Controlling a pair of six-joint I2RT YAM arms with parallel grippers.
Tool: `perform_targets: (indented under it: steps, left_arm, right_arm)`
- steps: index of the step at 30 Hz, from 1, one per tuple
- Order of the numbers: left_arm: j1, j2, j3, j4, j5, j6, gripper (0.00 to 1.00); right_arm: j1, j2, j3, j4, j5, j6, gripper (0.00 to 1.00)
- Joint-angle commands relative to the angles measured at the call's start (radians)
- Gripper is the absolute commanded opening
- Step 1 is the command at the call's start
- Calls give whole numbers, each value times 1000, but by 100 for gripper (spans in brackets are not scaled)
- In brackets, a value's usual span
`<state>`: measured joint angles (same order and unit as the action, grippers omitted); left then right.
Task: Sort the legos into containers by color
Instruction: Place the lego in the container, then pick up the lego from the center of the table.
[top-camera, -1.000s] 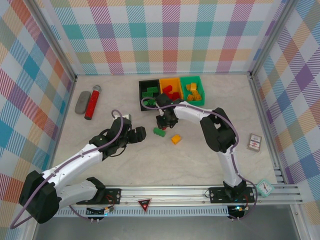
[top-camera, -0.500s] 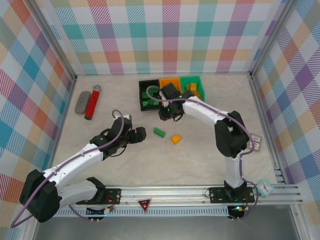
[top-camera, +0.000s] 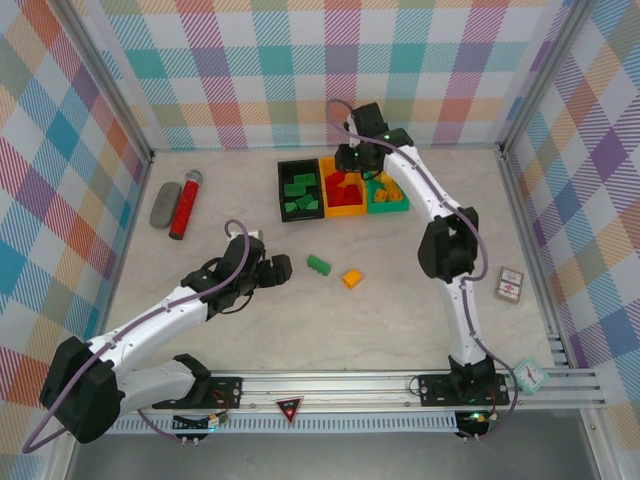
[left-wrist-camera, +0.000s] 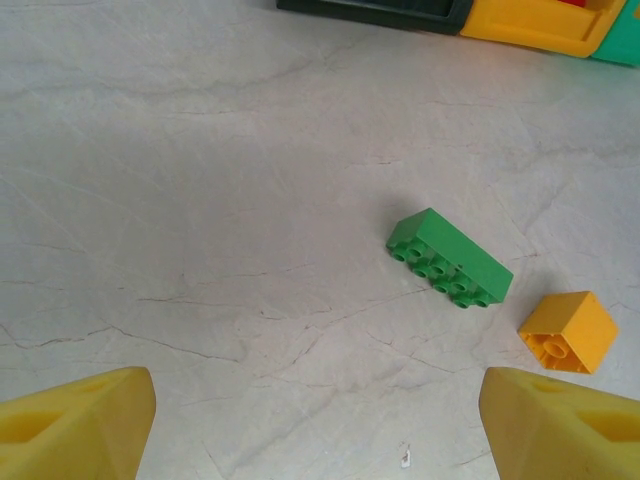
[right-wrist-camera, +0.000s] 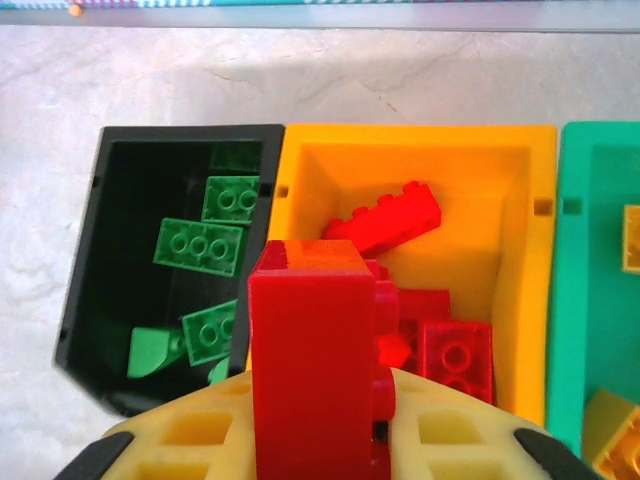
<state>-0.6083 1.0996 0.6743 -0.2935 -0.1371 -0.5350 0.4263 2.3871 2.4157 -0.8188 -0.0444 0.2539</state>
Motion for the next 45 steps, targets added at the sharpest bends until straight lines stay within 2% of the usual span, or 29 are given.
perform_targets:
  steps: [1,5,7,12,16,24,28,35,45]
  left_arm:
    - [-5,4,-7,0,-14,-6,84]
    - [-5,14,2,-10,-15,-5,84]
    - [-5,17,-2,-8,-18,-4,84]
    - [-6,31,-10,8,-9,-13,84]
    - [-5,41,-16,58,20,-31,84]
    - [-8,23,-30,80,46,-52,84]
    - [-11,25,-42,80,48,-52,84]
    - [-11,30,-69,100,58,-72,84]
    - [-19,40,-75,111,64,-83,84]
  right_arm:
    - [-3,99,134,-88,-22,23,19]
    - [-20,136,166,-57,-11,35,34]
    - [-23,127,167,-57,-44,12,46]
    - [-21,13,55,-73,-37,-25,58]
    - [-21,-168,-184,-4,-60,-35,60]
    - [16,-567,-841,196,-112,10,62]
    - [68,-682,-1075,235,-97,18,63]
    - [197,-746,-1290,253,2,21,64]
    - [256,-711,-1349,265,53,47,64]
